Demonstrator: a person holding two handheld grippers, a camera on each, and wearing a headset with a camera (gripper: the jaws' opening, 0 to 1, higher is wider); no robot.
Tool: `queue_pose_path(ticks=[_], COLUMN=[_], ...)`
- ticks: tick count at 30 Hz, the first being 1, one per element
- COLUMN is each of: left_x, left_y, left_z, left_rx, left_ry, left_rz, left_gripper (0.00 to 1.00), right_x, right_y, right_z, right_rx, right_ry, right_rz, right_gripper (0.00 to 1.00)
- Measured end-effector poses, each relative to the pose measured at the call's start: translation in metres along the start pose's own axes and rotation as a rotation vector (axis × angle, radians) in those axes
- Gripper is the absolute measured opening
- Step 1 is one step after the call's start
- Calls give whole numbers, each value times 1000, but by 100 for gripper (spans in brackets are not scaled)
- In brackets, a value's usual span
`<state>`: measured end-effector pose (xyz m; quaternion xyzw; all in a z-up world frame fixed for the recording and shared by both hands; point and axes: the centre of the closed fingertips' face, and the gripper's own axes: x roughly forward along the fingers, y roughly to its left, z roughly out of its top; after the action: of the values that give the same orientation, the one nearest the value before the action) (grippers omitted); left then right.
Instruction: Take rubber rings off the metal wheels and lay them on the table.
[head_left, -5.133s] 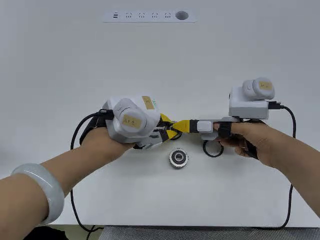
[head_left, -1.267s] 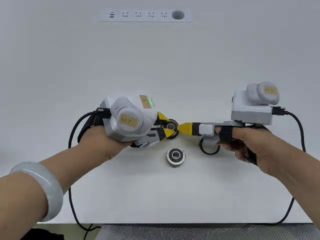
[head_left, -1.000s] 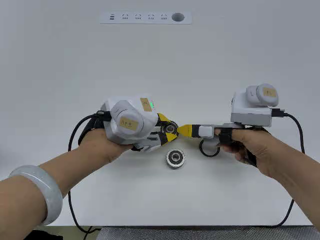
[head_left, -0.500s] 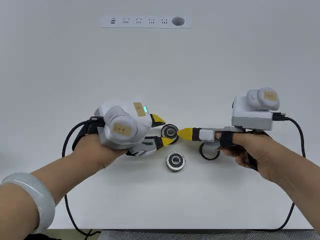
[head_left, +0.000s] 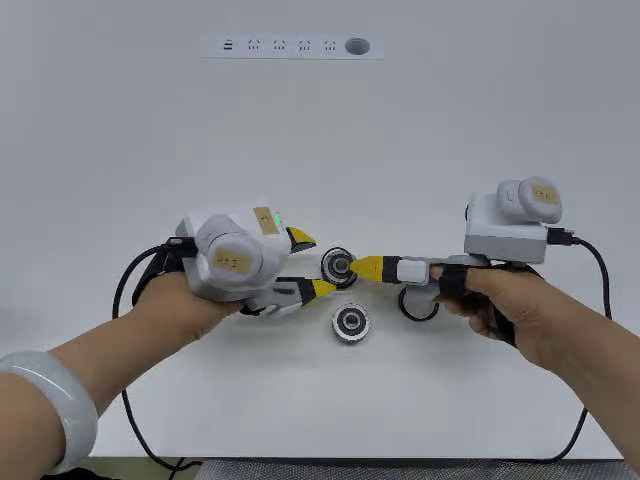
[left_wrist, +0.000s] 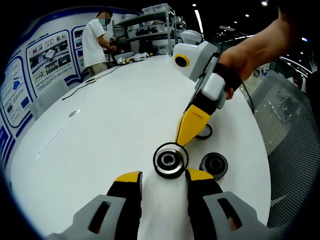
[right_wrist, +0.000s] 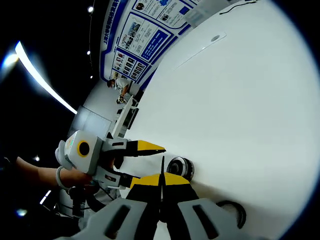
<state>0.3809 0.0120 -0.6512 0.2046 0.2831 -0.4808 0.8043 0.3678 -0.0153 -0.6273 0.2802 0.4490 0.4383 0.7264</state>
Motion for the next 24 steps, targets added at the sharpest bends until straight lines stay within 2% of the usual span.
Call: queue_pose_path(ticks=[9,18,24], left_x=[-5,-6,-7], left_y=[0,-2,-3], left_z=[-3,-6,-5], left_rx=[-14,-20,-23], left_ry=[2,5,1], left_rz=[12,14,16], left_gripper=[36,36,36], right_x=[-14,-32,-45], right_y=[4,-2,-11], right_z=[-2,-9,-18], right_rx=[11,48,71], right_ry=[-32,-73,-90], right_rz=[4,-13,-43], right_gripper=[2,2,2])
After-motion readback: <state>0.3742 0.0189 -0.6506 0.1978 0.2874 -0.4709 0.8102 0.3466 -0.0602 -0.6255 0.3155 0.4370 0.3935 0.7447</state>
